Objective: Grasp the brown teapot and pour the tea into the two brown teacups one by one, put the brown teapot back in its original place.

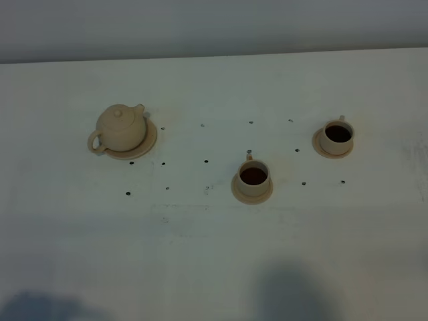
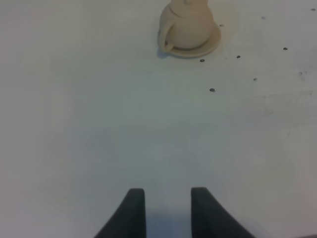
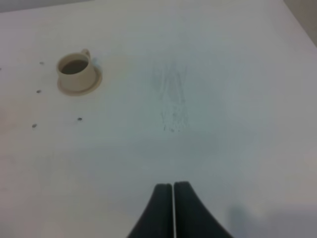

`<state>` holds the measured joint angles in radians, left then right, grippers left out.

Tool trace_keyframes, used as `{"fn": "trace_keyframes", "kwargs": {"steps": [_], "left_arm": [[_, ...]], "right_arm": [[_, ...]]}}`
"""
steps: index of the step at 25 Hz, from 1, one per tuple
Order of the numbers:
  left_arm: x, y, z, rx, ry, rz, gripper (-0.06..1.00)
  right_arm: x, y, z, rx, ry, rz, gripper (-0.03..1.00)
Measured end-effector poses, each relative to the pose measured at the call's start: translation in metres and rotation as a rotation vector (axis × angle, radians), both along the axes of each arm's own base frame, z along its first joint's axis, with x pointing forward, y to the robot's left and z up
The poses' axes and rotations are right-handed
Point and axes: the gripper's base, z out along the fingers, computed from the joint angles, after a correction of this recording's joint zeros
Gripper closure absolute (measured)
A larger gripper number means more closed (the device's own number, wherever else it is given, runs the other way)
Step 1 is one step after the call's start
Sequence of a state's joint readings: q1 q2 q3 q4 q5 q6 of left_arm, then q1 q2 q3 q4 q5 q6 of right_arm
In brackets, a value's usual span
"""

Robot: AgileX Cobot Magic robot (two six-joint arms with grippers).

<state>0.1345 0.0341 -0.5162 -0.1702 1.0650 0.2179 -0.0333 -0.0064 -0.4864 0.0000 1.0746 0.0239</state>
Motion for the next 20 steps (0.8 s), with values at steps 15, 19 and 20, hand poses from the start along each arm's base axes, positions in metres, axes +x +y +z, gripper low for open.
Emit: {"fn": "trace_keyframes", "kwargs": {"steps": [15,19,20], "left_arm": [[0.0,0.0,0.0,0.001,0.0,-0.001,0.66],[0.0,0.0,0.0,0.001,0.0,-0.001,0.66],[0.0,0.0,0.0,0.001,0.0,-0.001,0.66]], "right_arm": [[0.0,0.0,0.0,0.0,0.0,0.0,0.99],[0.0,0.0,0.0,0.0,0.0,0.0,0.99],[0.0,0.0,0.0,0.0,0.0,0.0,0.99]]}}
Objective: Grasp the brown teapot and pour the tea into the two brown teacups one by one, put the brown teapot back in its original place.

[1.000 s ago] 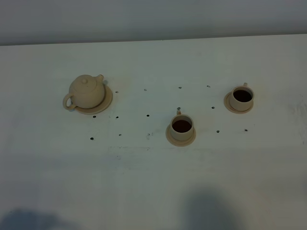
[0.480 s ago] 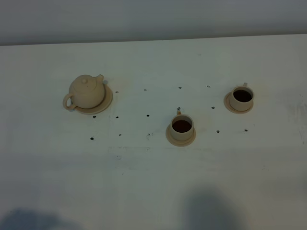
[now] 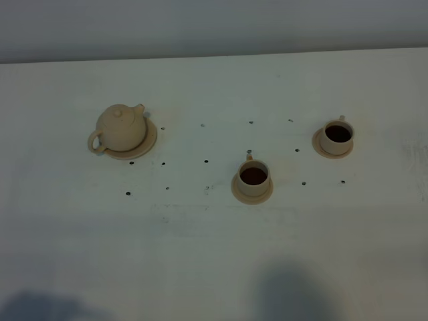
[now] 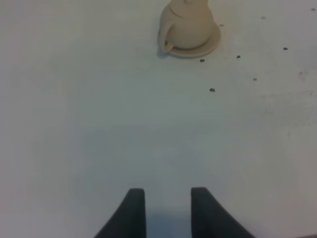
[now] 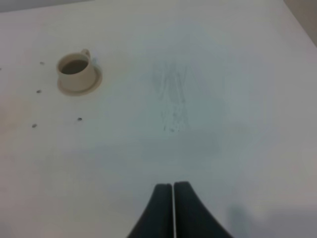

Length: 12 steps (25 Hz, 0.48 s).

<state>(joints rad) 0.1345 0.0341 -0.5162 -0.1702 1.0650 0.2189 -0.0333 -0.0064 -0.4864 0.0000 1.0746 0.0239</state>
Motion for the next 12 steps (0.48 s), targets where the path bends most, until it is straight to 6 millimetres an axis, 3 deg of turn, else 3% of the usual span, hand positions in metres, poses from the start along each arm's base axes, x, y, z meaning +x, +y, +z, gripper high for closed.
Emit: {"fn": "trace_keyframes", "kwargs": {"steps": [12], "left_arm": [[0.0,0.0,0.0,0.0,0.0,0.0,0.66]], "right_arm": [[0.0,0.0,0.0,0.0,0.0,0.0,0.99]]}}
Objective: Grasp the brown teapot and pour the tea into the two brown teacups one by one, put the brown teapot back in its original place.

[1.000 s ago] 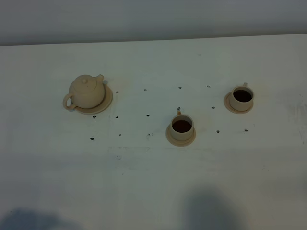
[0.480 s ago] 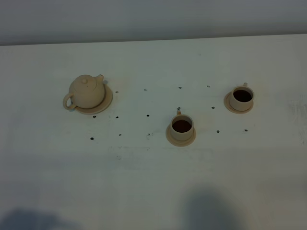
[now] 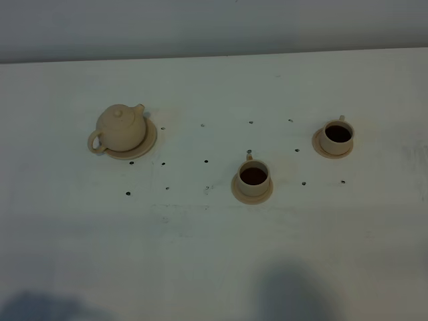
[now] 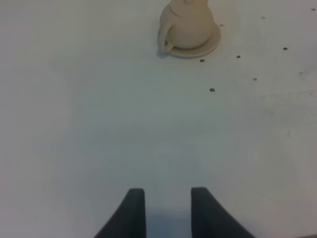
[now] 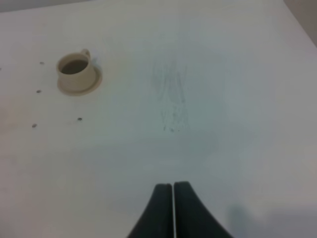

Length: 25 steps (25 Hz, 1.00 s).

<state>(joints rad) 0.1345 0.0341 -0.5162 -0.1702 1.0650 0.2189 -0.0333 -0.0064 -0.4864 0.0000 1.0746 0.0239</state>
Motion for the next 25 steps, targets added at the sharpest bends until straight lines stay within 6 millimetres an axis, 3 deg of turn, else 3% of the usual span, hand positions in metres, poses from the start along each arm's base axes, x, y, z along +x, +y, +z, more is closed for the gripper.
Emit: {"fn": "trace_keyframes", "kwargs": {"steps": [25], "left_arm": [[-0.0001,0.0,0.0,0.0,0.0,-0.009,0.66]], "right_arm": [[0.0,0.0,0.0,0.0,0.0,0.0,0.99]]}}
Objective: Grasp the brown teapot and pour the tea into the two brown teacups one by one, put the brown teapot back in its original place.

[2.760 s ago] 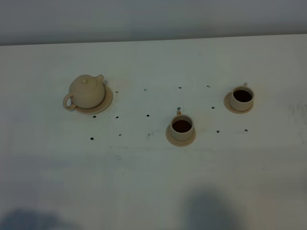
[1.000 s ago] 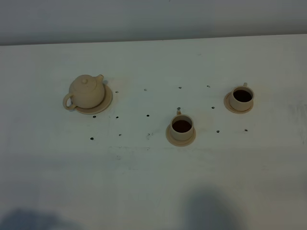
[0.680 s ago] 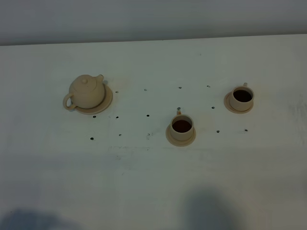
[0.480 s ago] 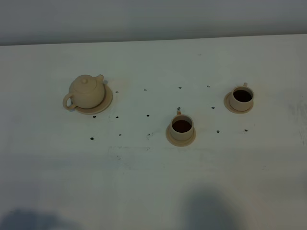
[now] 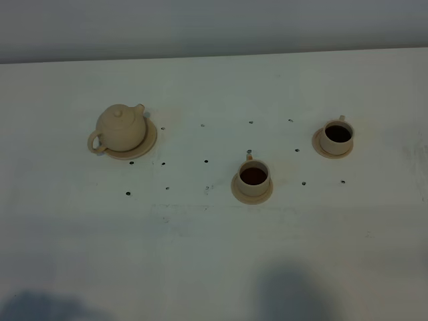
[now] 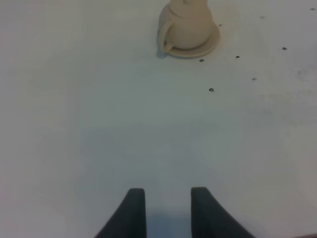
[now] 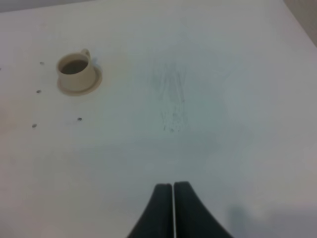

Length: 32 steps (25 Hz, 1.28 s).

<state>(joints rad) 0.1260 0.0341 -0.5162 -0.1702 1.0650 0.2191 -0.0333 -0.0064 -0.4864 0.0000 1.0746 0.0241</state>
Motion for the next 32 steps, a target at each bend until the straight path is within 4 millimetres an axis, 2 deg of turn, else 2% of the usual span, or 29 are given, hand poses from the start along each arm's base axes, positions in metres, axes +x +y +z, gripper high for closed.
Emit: {"fn": "trace_keyframes", "kwargs": {"steps": [19,32], "left_arm": [[-0.0019,0.0008,0.0,0.0,0.0,-0.127,0.66],[-0.0019,0.0009,0.0,0.0,0.0,-0.132,0.66]], "right_arm": [[0.0,0.0,0.0,0.0,0.0,0.0,0.99],[0.0,0.0,0.0,0.0,0.0,0.0,0.99]]}}
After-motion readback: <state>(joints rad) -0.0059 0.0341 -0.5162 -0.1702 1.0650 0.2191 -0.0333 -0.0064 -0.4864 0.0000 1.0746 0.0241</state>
